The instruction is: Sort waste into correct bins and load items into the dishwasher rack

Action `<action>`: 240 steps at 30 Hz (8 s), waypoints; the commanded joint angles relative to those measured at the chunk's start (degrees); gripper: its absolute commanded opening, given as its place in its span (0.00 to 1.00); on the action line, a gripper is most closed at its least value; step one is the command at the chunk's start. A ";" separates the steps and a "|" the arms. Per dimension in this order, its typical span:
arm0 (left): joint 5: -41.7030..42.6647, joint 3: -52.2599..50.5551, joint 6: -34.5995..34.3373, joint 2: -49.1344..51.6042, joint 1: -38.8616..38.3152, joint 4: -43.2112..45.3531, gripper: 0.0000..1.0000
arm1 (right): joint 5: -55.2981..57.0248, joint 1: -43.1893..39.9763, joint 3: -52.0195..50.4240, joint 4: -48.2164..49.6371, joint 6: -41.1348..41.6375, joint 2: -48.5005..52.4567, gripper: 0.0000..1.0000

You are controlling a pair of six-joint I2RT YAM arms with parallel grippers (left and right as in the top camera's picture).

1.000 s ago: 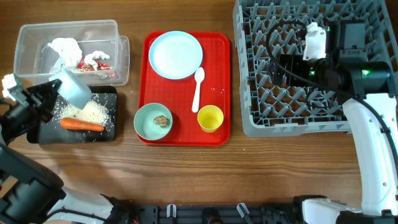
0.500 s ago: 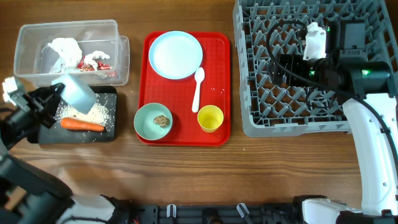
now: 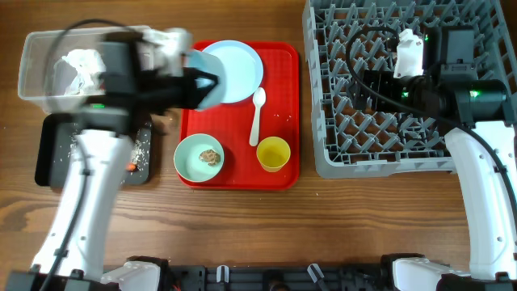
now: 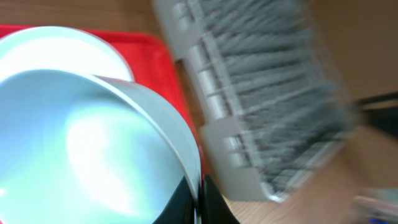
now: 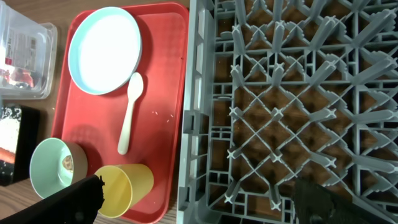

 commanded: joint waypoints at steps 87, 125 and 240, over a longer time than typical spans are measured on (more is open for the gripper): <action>-14.56 -0.02 1.09 -2.38 24.94 -25.31 0.04 | -0.26 -0.22 0.76 2.01 -0.02 0.44 1.00; 43.65 -4.37 22.88 7.65 51.84 -24.68 0.04 | -0.31 -0.22 0.76 2.43 0.20 0.44 1.00; 58.58 25.07 -4.04 23.50 1.05 -7.34 0.04 | -46.93 7.96 0.57 36.81 -0.07 6.95 0.95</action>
